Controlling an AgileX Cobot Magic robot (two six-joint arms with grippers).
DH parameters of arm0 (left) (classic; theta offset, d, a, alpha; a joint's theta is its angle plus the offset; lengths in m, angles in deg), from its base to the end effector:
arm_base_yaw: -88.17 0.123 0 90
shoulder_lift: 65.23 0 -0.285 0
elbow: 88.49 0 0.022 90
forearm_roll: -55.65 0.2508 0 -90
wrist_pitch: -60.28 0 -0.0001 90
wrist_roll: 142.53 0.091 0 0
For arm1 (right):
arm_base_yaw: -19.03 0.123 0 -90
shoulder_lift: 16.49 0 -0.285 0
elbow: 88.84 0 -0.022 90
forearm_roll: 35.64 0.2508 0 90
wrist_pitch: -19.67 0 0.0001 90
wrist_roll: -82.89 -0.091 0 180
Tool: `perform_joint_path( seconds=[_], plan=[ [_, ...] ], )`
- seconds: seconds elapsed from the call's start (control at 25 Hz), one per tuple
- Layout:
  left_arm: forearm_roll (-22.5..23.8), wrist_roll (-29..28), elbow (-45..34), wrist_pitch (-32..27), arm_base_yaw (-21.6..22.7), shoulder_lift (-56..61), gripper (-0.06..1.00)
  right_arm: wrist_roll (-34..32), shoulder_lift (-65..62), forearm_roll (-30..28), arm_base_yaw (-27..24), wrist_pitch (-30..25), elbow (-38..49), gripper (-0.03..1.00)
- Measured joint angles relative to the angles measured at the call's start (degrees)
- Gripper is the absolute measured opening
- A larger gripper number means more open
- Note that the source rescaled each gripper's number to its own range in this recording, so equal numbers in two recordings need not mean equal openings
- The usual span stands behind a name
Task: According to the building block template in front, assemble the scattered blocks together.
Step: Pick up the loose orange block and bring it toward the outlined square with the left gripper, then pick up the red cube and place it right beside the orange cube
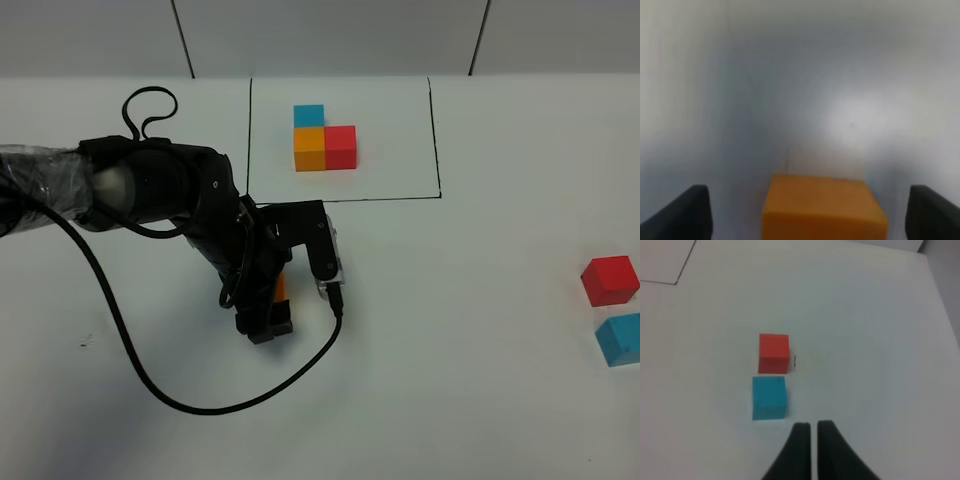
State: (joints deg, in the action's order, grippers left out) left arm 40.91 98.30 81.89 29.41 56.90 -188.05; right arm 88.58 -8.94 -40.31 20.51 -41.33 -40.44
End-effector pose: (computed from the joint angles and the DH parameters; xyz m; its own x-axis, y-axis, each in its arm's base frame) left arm 0.3199 -0.2082 0.1234 -0.1362 0.9461 -0.2938 0.9728 0.1838 0.1410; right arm -0.0060 -0.0066 0.2780 -0.4527 -0.1498 -0.8790 -0.0252 0.9875 -0.1554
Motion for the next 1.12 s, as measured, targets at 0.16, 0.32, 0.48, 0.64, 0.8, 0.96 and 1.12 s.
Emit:
perform_joint_path(
  seconds=[0.16,0.32,0.48,0.64,0.8,0.96,1.12],
  plan=[
    [0.0,-0.3,0.0,-1.1,-0.6,3.1,0.92,0.0,0.0,0.0,0.0,0.0,0.0,0.0],
    [0.2,-1.6,0.0,-1.9,-1.2,7.2,0.92,0.0,0.0,0.0,0.0,0.0,0.0,0.0],
    [0.2,-1.9,0.0,-3.4,-1.4,11.4,0.88,0.0,0.0,0.0,0.0,0.0,0.0,0.0],
    [0.2,-1.9,0.0,-5.9,-1.4,14.4,0.61,0.0,0.0,0.0,0.0,0.0,0.0,0.0],
    [0.2,-1.9,0.0,-7.9,-1.4,15.9,0.11,0.0,0.0,0.0,0.0,0.0,0.0,0.0],
    [0.2,-6.2,0.0,-8.2,-1.4,16.2,0.0,0.0,0.0,0.0,0.0,0.0,0.0,0.0],
    [0.4,-20.2,0.0,-6.7,-1.4,16.2,0.0,0.0,0.0,0.0,0.0,0.0,0.0,0.0]
  ],
)
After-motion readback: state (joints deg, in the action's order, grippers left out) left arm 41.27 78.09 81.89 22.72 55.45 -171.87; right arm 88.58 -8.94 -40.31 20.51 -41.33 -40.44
